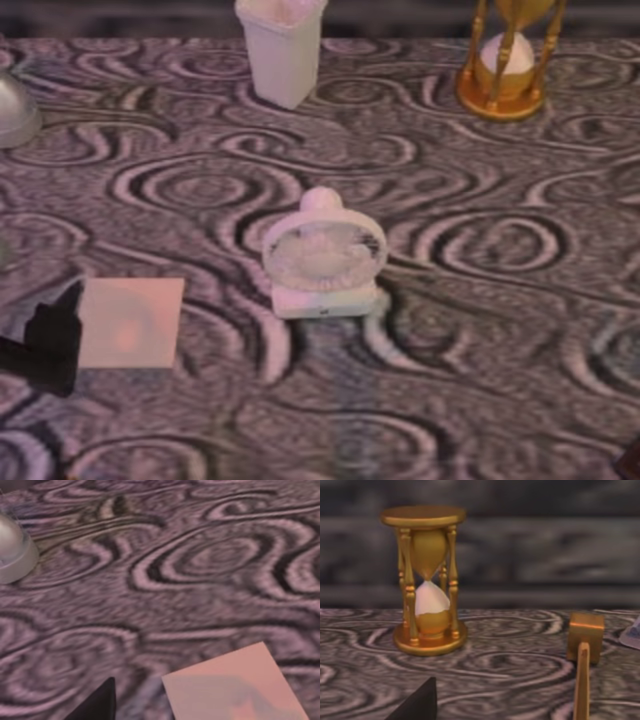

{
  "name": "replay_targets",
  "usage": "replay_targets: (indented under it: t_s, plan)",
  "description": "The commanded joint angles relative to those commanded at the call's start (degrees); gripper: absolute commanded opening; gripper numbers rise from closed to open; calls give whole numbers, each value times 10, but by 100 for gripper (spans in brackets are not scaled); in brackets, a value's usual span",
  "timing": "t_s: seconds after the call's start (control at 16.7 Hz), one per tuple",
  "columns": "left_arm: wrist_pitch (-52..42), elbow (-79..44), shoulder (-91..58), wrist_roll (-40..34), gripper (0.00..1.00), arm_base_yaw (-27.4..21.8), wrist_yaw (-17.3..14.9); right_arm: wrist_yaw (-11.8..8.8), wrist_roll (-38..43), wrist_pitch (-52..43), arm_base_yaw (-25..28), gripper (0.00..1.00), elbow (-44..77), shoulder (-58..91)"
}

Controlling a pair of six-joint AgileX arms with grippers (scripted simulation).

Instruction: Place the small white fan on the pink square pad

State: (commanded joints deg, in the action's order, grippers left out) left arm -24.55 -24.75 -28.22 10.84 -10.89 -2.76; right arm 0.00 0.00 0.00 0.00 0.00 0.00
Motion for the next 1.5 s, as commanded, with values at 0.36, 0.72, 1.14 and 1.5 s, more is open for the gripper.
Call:
replay_targets:
  t_s: [0.36, 0.72, 1.14, 1.5]
  plan:
    - [-258, -290, -328, 122, 100, -105, -8, 0, 0, 0, 0, 100, 0, 0]
    - [-493, -614, -658, 240, 100, -197, -2, 0, 0, 0, 0, 100, 0, 0]
    - [-652, -952, -929, 341, 100, -264, 16, 0, 0, 0, 0, 100, 0, 0]
    - [-685, -1076, -1011, 375, 100, -282, 25, 0, 0, 0, 0, 100, 0, 0]
